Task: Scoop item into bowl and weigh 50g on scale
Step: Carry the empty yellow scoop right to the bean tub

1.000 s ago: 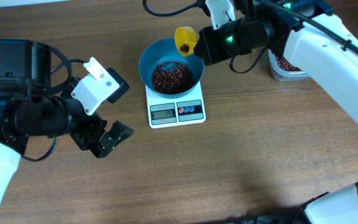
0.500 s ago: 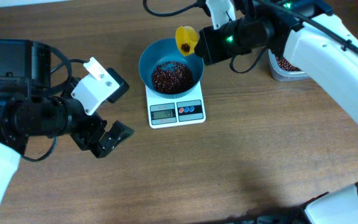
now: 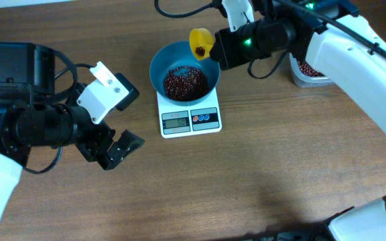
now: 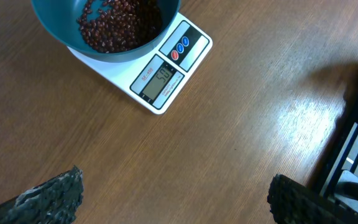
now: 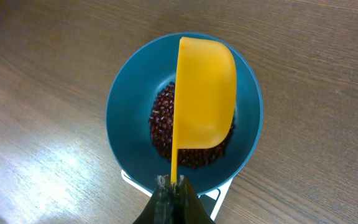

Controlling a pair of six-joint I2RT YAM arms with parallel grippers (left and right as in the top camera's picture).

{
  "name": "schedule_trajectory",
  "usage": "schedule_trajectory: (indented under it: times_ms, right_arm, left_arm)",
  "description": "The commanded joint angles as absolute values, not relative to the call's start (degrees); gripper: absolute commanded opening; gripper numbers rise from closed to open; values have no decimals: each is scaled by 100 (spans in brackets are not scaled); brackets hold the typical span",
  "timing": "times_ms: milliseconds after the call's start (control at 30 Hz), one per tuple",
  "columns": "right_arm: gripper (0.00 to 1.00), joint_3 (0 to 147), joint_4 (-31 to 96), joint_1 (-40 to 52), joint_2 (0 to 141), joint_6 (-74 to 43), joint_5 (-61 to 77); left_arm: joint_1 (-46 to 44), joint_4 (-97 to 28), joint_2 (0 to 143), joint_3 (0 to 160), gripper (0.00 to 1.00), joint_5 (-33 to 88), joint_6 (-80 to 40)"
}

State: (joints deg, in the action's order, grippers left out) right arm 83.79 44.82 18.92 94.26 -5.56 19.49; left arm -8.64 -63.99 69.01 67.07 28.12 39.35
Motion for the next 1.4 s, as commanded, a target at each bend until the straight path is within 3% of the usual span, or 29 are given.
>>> schedule_trajectory:
  times_ms: [0,267,433,667,833,1067,1200,1367]
  right_arm:
    - [4,8431,4477,1955,9461,-543,1900]
    - [4,8431,4185,1900,9461,-548,2381]
    - [4,8433,3874,1529,9461,-1149,2694]
    - [4,8431,3876,460,9461,-1142,3479]
    - [4,8431,4644,-545,9461,-502,3450]
    - [4,8431,5367,-1645,9461,-21,2445]
    - [4,8431,5732,-1708,9461,932,910]
    - [4,8431,5575,-1680,9461,1031,-132]
  left_arm:
    - [-884,-6392,6906,6755,99,2912,3859]
    - [-884,-6392,6906,6755,99,2912,3859]
    - [-884,-6392,6906,6755,99,2912,3859]
    - [-884,-6392,6906,6755,99,2912,3859]
    - [-884,-6390,6906,6755,99,2912,3859]
    - [-884,-6392,6906,6755,99,2912,3859]
    - [-884,-6392,6906,6755,99,2912,3859]
    - [-884,-6392,6906,6755,99,2912,3859]
